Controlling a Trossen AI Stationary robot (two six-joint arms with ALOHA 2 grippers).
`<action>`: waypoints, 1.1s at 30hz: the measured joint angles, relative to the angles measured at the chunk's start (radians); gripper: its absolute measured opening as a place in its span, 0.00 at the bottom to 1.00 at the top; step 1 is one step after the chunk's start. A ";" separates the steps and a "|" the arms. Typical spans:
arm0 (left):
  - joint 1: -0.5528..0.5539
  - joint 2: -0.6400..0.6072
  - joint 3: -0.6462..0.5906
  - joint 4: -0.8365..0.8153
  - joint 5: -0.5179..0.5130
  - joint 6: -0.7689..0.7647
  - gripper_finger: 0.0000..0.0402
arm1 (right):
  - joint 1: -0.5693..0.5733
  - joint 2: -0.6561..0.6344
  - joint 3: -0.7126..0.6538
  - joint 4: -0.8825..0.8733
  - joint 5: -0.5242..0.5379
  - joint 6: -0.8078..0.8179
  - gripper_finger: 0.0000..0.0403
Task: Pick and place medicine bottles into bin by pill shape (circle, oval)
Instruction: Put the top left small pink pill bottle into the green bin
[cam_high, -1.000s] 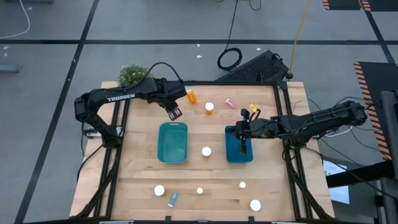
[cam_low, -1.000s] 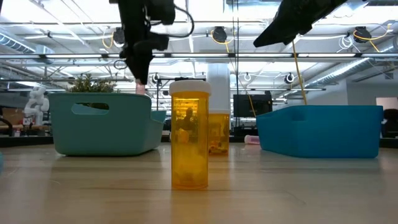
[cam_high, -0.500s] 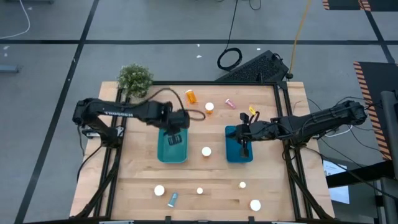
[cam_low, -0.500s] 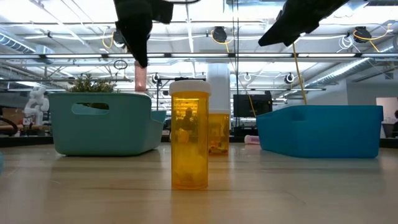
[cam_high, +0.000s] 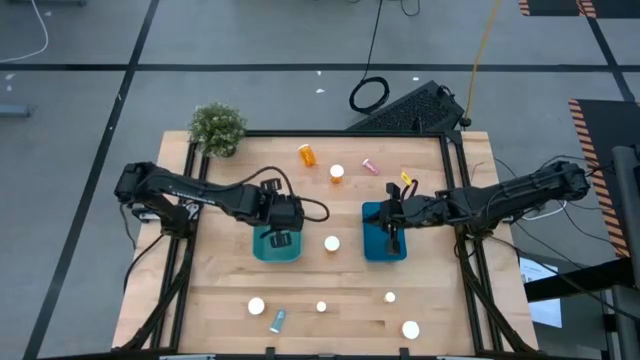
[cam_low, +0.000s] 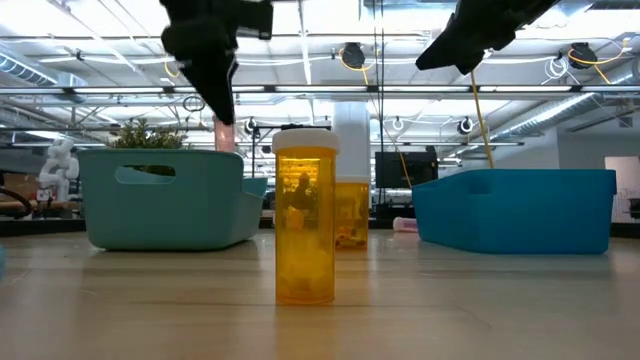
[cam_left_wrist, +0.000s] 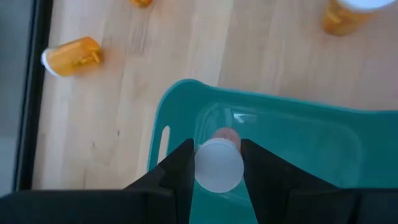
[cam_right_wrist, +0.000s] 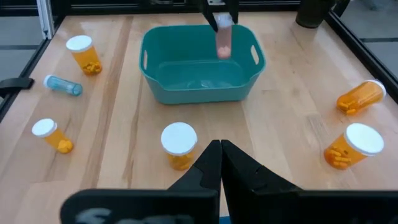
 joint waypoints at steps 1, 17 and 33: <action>0.004 0.000 -0.019 0.011 0.000 -0.001 0.31 | 0.003 0.000 0.000 0.000 0.001 0.000 0.00; 0.051 0.000 -0.197 0.035 0.013 -0.131 0.31 | 0.003 0.000 0.000 0.000 0.001 -0.019 0.00; 0.111 0.000 -0.279 0.131 0.061 -0.169 0.31 | 0.003 0.000 0.000 0.009 0.001 -0.019 0.00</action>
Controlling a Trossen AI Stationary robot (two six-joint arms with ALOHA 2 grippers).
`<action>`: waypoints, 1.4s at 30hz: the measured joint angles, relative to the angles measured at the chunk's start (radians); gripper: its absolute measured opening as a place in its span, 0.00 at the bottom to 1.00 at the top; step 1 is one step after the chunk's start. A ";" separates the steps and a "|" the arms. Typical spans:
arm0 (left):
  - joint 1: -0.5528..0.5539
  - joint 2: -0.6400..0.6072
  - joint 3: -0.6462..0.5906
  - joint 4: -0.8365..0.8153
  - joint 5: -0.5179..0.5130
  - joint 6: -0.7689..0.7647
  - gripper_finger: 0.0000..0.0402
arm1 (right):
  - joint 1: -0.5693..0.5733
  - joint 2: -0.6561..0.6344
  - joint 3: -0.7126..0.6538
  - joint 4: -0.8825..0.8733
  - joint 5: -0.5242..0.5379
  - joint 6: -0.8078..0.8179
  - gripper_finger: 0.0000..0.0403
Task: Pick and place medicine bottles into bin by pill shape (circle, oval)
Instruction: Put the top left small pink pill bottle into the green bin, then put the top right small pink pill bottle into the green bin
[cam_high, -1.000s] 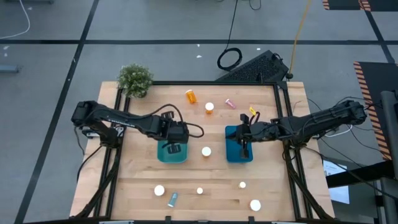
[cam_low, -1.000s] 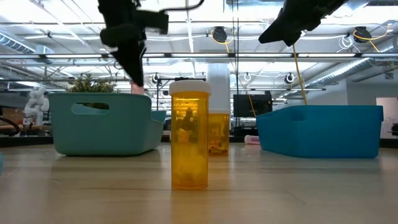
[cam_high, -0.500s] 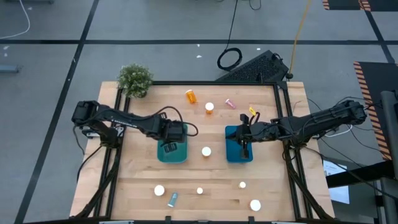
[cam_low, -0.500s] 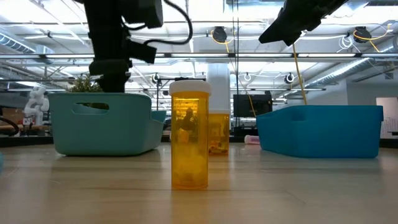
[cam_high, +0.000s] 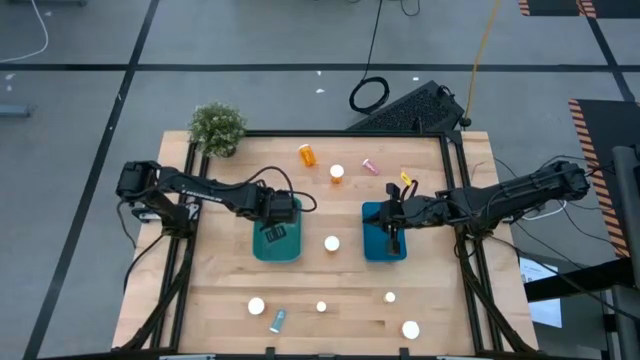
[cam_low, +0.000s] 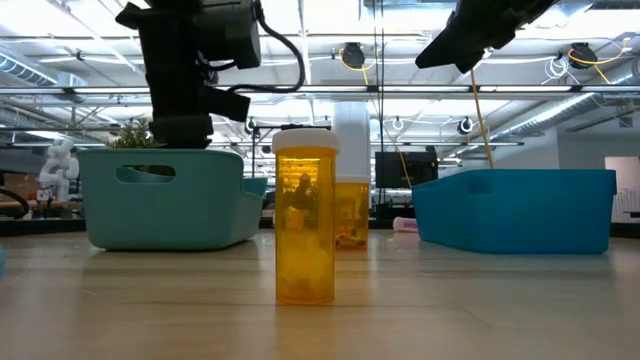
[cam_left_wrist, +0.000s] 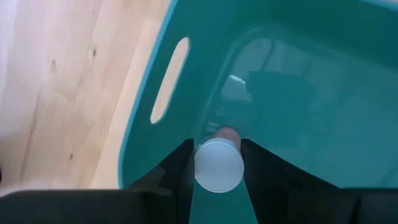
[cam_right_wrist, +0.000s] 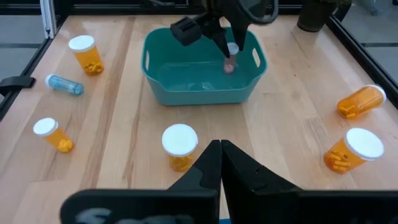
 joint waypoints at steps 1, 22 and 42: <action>0.001 -0.001 -0.003 0.002 -0.003 -0.001 0.31 | 0.000 0.000 0.000 0.000 0.000 0.000 0.00; 0.002 -0.001 0.007 -0.012 -0.036 0.027 0.53 | 0.000 0.000 0.000 0.002 0.000 0.000 0.00; 0.017 -0.055 0.299 -0.173 -0.125 0.120 0.55 | -0.143 0.000 0.000 0.043 0.188 -0.034 0.00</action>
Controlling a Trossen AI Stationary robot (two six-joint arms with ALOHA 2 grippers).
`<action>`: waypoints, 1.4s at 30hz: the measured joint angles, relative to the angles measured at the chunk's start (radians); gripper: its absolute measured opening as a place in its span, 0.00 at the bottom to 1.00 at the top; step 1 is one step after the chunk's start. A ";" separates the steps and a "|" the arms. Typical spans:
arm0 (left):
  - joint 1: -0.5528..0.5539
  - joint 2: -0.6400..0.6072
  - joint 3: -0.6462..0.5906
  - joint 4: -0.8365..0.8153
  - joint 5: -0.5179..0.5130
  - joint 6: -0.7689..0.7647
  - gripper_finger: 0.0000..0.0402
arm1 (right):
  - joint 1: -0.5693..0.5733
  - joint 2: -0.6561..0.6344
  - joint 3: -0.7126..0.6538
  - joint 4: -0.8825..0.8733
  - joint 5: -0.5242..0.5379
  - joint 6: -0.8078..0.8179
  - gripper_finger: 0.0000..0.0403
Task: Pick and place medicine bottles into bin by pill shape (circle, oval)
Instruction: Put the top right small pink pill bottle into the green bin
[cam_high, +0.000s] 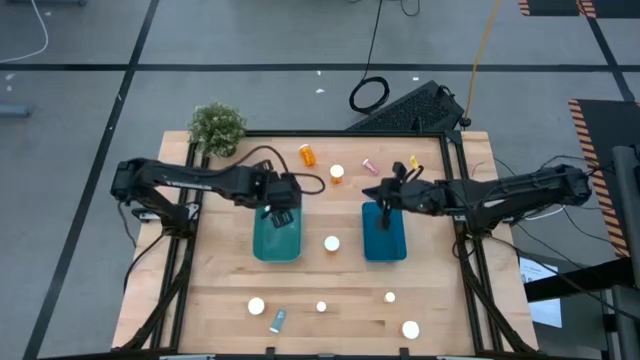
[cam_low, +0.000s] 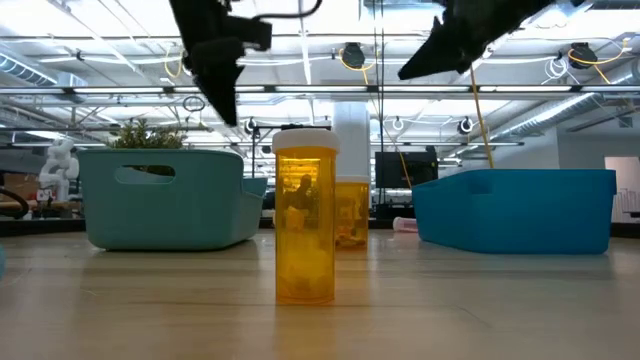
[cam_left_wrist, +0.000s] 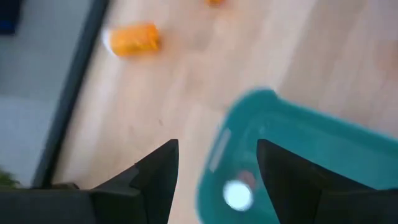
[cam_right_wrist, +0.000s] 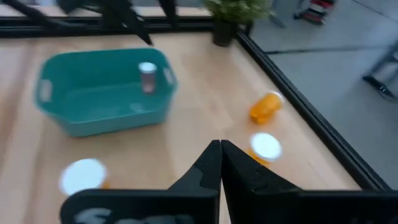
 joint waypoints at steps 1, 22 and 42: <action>0.006 -0.016 -0.001 -0.004 -0.020 0.013 0.55 | -0.017 0.003 0.000 -0.011 0.001 0.007 0.00; 0.093 -0.308 -0.265 0.181 -0.029 0.058 0.55 | -0.481 0.181 -0.206 0.342 -0.264 -0.211 0.32; 0.072 -0.309 -0.271 0.232 -0.001 0.062 0.55 | -0.588 0.467 -0.253 0.502 -0.187 -0.248 0.55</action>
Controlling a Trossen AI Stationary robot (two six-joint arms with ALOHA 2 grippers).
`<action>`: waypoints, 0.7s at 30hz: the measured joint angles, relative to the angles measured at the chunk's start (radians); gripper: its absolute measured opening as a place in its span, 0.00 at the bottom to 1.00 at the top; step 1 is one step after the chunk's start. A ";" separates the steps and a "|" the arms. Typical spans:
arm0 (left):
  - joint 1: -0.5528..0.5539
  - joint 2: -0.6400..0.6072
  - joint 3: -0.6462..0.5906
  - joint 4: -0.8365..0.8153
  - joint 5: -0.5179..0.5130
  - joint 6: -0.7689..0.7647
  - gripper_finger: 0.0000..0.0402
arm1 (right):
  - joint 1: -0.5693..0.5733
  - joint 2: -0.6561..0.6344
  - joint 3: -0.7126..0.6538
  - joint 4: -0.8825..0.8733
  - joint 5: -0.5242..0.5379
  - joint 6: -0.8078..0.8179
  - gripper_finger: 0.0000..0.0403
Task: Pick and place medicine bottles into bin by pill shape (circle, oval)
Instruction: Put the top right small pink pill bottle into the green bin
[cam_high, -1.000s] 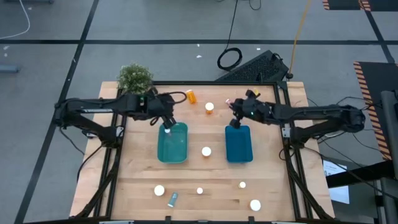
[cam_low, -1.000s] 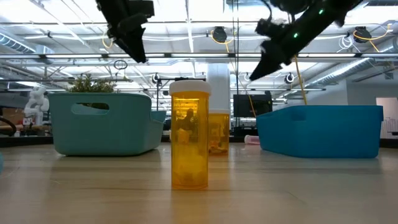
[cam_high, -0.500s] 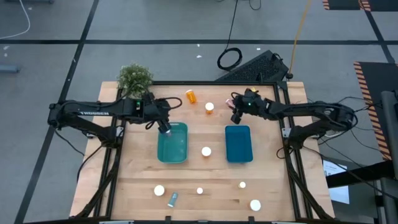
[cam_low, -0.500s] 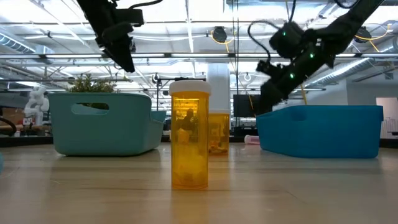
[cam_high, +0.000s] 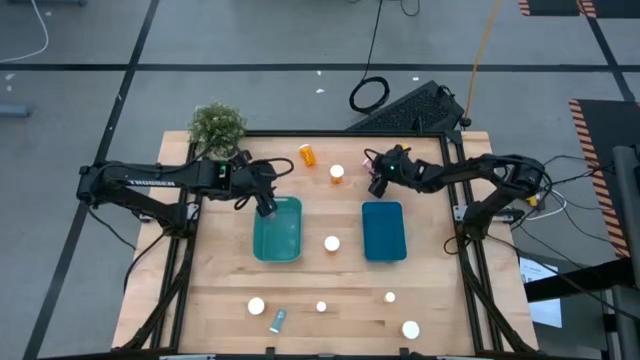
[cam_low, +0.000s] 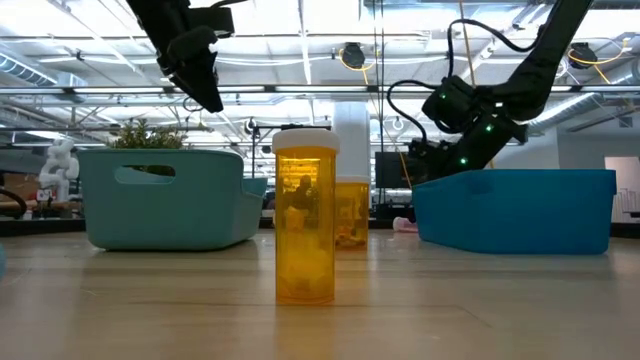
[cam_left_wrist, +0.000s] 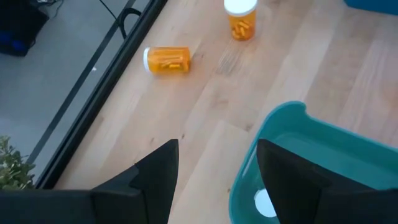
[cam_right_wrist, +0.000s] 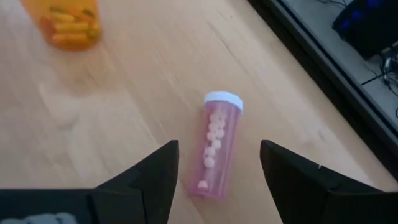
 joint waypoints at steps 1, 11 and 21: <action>0.000 0.000 0.000 0.000 0.000 0.003 0.55 | -0.003 0.000 0.000 0.002 0.000 0.001 0.55; 0.000 0.000 0.000 0.007 0.000 0.008 0.55 | -0.011 0.049 0.001 0.014 -0.028 0.057 0.49; -0.001 0.000 0.000 0.043 0.012 0.035 0.55 | -0.011 0.107 0.003 0.040 -0.027 0.075 0.41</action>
